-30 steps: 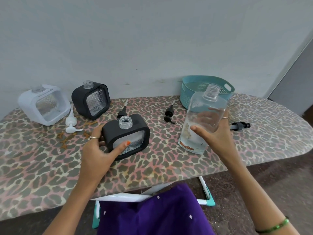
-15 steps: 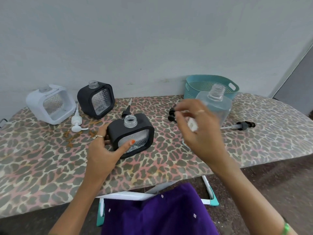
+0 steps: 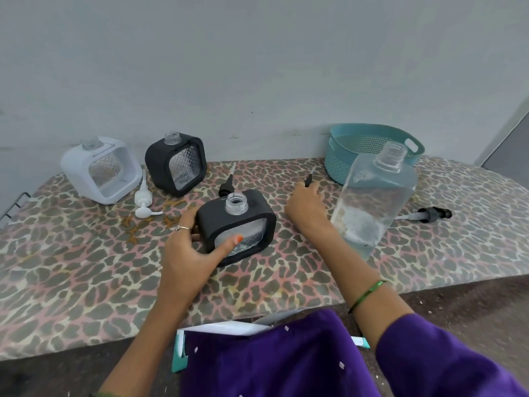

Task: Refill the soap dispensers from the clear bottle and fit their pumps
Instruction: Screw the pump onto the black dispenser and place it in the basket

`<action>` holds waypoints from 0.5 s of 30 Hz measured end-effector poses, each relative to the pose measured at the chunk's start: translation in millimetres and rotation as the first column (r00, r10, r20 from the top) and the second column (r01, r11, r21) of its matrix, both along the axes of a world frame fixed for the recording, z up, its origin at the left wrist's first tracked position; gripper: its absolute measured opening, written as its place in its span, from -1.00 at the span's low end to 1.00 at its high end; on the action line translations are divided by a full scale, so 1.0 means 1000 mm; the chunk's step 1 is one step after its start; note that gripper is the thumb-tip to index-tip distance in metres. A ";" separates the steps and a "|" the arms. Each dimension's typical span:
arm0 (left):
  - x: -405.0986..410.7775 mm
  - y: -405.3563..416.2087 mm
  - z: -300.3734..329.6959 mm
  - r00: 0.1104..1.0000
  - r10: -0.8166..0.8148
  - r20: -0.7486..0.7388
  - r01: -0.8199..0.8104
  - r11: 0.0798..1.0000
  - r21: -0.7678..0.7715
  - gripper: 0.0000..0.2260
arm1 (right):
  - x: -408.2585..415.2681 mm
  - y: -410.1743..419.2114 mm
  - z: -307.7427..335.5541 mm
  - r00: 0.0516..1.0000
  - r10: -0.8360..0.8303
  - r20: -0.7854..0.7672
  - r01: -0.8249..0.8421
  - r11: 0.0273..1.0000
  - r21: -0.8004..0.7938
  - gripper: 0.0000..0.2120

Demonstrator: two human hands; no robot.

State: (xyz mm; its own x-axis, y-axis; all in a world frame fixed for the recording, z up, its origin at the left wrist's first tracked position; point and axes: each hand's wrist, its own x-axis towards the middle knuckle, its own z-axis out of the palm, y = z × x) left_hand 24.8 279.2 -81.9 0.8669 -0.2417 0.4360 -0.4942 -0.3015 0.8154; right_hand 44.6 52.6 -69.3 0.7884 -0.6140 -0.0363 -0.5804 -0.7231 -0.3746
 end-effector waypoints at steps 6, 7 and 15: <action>0.001 0.000 0.000 1.000 -0.017 0.013 0.017 1.000 -0.002 -0.43 | 0.006 0.002 -0.003 0.968 0.039 0.246 -0.031 0.999 -0.035 -0.82; 0.002 0.000 0.000 1.000 -0.023 0.006 0.023 1.000 -0.009 -0.43 | 0.007 0.003 -0.001 0.955 0.057 0.291 -0.045 0.998 -0.047 -0.83; 0.001 -0.001 0.003 0.999 -0.041 -0.001 0.041 0.999 -0.031 -0.52 | -0.039 0.034 0.100 0.606 0.131 0.785 -0.307 0.948 0.079 -0.77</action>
